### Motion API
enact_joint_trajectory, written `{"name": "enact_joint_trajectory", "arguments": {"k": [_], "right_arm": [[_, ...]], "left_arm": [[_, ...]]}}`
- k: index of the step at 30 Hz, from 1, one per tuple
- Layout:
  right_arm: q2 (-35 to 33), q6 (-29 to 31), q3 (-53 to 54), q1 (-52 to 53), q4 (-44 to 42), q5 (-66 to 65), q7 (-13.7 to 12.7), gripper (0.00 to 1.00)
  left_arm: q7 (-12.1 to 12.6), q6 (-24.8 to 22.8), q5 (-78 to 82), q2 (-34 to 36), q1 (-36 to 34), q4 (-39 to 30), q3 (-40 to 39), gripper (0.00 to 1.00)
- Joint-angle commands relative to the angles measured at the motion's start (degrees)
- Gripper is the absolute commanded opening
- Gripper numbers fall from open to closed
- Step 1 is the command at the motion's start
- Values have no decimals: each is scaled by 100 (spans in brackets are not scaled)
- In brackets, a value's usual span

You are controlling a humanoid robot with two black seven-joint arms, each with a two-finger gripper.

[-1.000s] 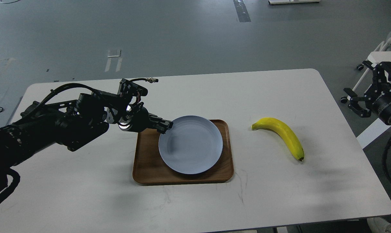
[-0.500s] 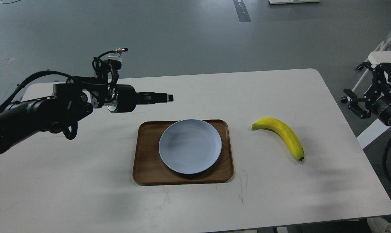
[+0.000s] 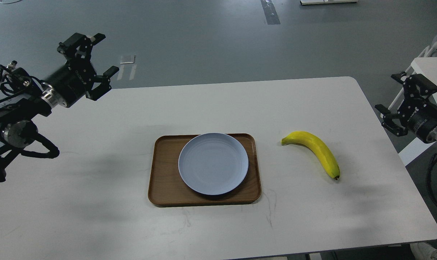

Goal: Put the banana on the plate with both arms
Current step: 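Release the plate and raise the left gripper away from the tray, then reach the right gripper down to the yellow banana and grasp it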

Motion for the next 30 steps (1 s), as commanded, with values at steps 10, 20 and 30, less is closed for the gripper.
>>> {"name": "enact_joint_trajectory", "arguments": {"k": [10,20,30], "right_arm": [[-62,0,-433,1841,521,-5636,0,99],[686,0,-1893,2335,716,-7515,0,99],[1195,-515,-2578,2273,356,-7541,0,92]], "left_arm": [[-1,0,-15,-3,290,20,-507,98],[-1,0,2,23,289,2,-507,98],[-1,0,-6,32,281,2,-516,98]]}}
